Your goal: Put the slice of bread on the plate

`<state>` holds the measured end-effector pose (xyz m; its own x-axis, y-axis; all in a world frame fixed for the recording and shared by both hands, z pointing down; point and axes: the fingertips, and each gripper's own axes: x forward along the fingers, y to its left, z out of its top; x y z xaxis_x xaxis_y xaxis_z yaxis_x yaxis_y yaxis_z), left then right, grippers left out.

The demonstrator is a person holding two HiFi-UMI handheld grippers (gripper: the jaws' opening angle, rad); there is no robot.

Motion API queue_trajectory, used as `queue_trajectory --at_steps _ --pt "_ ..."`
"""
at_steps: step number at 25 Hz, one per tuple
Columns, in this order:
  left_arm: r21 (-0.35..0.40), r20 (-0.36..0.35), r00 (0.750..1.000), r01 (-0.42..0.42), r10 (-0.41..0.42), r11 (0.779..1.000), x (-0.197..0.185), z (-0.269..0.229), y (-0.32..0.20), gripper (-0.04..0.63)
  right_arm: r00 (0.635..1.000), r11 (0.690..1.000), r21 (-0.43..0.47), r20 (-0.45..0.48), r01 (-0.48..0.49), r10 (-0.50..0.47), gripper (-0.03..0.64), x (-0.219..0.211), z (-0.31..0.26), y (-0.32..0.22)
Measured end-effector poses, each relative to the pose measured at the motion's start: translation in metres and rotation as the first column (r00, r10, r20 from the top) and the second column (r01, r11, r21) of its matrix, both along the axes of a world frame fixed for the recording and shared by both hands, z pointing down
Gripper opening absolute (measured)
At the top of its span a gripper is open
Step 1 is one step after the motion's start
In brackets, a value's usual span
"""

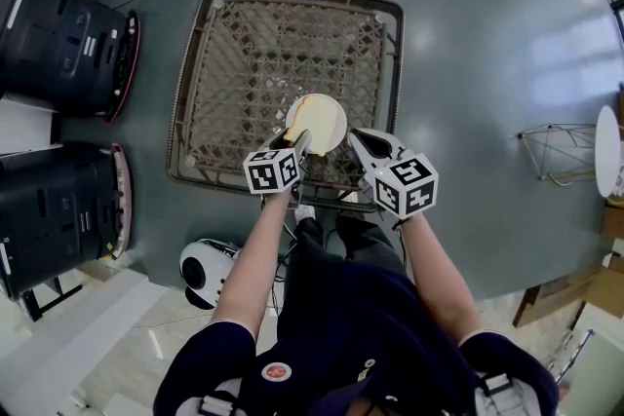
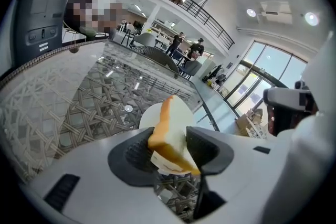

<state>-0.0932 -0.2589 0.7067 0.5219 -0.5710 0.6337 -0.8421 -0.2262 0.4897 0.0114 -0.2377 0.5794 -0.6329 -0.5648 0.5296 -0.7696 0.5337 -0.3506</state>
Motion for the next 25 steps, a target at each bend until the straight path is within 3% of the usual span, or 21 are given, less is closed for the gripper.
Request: queue_trajectory --at_steps 9,16,25 --pt "-0.020 0.064 0.996 0.059 -0.058 0.998 -0.015 0.010 -0.004 0.224 1.000 1.000 -0.007 0.004 -0.001 0.001 0.006 0.000 0.003 0.006" --pt "-0.031 0.131 0.991 0.040 -0.035 0.999 -0.019 0.015 -0.007 0.244 1.000 1.000 -0.006 0.001 -0.005 0.005 0.006 0.004 0.002 0.006" --pt "-0.025 0.161 0.986 0.047 -0.043 0.999 -0.028 0.013 -0.008 0.258 1.000 1.000 0.006 0.001 -0.012 0.012 0.006 0.012 -0.003 0.006"
